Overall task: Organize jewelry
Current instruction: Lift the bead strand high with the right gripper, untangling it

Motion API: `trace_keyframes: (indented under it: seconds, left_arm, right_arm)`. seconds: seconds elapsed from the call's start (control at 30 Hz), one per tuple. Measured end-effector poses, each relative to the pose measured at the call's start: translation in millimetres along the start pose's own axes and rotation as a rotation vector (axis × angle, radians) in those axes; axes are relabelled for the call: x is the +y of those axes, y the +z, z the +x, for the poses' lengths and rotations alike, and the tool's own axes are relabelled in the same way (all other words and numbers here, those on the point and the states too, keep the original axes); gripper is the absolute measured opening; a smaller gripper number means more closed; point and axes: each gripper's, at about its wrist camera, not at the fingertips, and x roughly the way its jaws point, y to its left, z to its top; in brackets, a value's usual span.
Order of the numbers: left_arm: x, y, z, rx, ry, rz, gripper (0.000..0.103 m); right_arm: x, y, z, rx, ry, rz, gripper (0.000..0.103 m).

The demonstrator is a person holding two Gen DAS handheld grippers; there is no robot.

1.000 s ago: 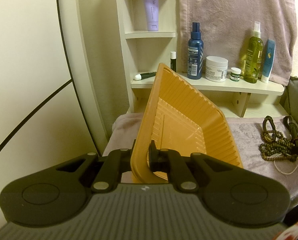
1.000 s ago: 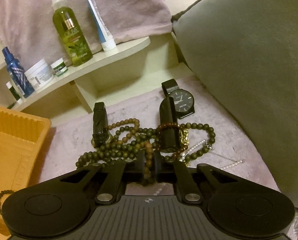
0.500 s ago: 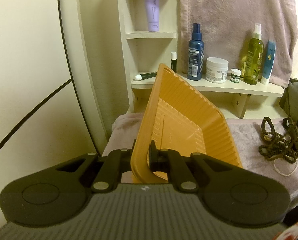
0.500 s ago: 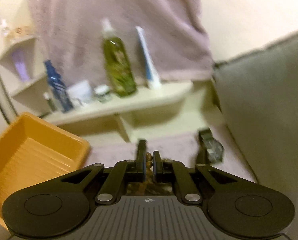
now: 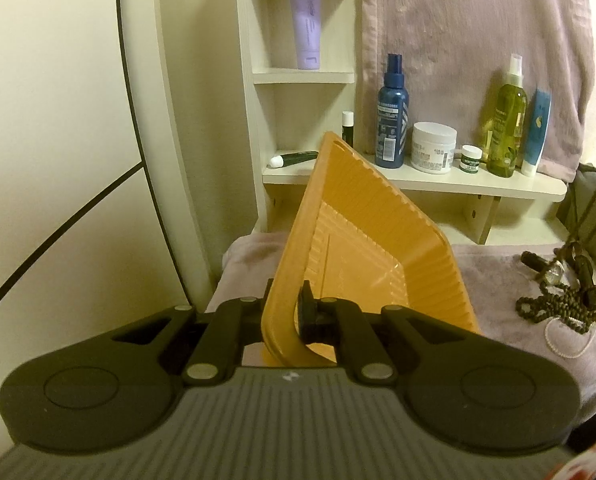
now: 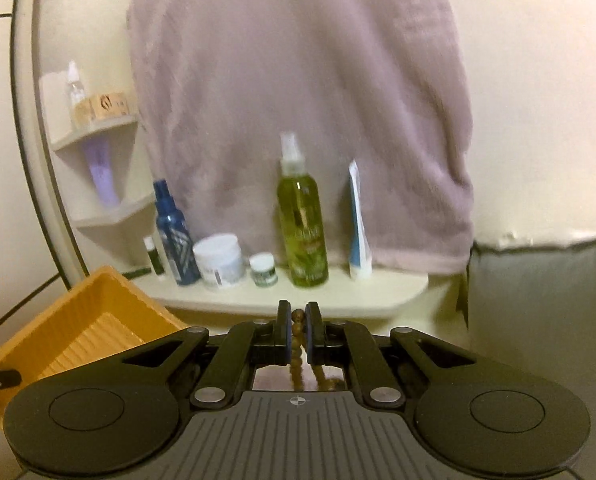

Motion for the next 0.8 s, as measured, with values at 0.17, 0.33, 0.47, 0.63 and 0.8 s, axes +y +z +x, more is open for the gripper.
trace_keyframes:
  seconds: [0.17, 0.33, 0.47, 0.63, 0.8]
  left_arm:
    - [0.4, 1.6, 0.1, -0.002, -0.002, -0.001, 0.007]
    - [0.4, 1.9, 0.0, -0.002, -0.003, -0.001, 0.008]
    - [0.5, 2.7, 0.3, -0.002, -0.003, -0.001, 0.008]
    - [0.5, 3.1, 0.1, -0.003, -0.003, -0.002, 0.008]
    - [0.6, 2.6, -0.2, -0.003, -0.003, -0.003, 0.008]
  right_arm:
    - [5.0, 17.0, -7.5, -0.032, 0.009, -0.029, 0.006]
    - [7.4, 28.6, -14.0, -0.056, 0.021, -0.038, 0.006]
    - [11.8, 37.1, -19.0, -0.079, 0.035, -0.056, 0.006]
    - [19.2, 45.8, -21.7, -0.095, 0.056, -0.072, 0.006]
    - [30.7, 51.3, -21.8, -0.090, 0.102, -0.082, 0.006]
